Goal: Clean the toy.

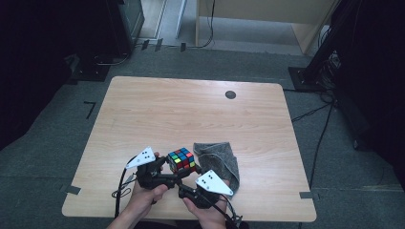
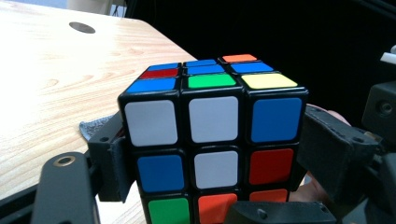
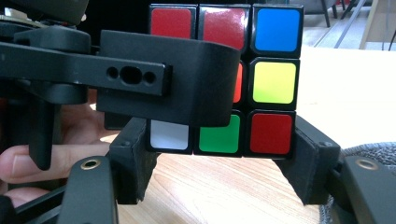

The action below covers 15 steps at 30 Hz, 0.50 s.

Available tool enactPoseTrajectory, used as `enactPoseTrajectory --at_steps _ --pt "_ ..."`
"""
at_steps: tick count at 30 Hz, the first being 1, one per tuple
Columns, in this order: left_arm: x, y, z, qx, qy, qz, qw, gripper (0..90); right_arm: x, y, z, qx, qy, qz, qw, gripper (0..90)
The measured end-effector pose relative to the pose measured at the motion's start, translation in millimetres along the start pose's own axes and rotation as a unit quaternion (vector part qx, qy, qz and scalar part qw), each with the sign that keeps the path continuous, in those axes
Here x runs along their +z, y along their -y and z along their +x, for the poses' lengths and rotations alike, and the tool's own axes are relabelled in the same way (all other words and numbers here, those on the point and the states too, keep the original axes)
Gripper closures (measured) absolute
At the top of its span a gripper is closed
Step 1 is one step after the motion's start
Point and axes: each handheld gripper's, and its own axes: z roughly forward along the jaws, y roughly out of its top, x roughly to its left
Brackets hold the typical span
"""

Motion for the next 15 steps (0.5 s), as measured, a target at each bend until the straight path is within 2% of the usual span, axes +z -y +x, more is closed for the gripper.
enactPoseTrajectory --at_steps 3,8,11,14,15 --pt "-4.1 -2.6 3.0 -0.005 0.005 -0.014 0.9999 20.5 -0.6 -0.6 -2.6 0.003 -0.010 0.009 0.9999 34.6" --pt "-17.9 -9.6 9.8 0.004 0.003 -0.045 0.9990 20.5 0.3 -0.3 -10.4 0.013 -0.022 0.025 0.9994 34.7" --pt "-27.7 -13.0 16.6 0.017 -0.012 -0.058 0.9981 19.6 -0.1 -0.2 -19.5 0.022 -0.023 0.037 0.9988 34.8" --pt "-33.7 -12.8 24.5 0.026 -0.025 -0.057 0.9977 18.2 -2.1 -1.7 -30.2 0.038 -0.021 0.041 0.9982 34.8" --pt "-34.6 -12.1 26.0 0.036 -0.032 -0.054 0.9974 18.1 -2.7 -2.3 -33.2 0.040 -0.020 0.042 0.9981 34.9"
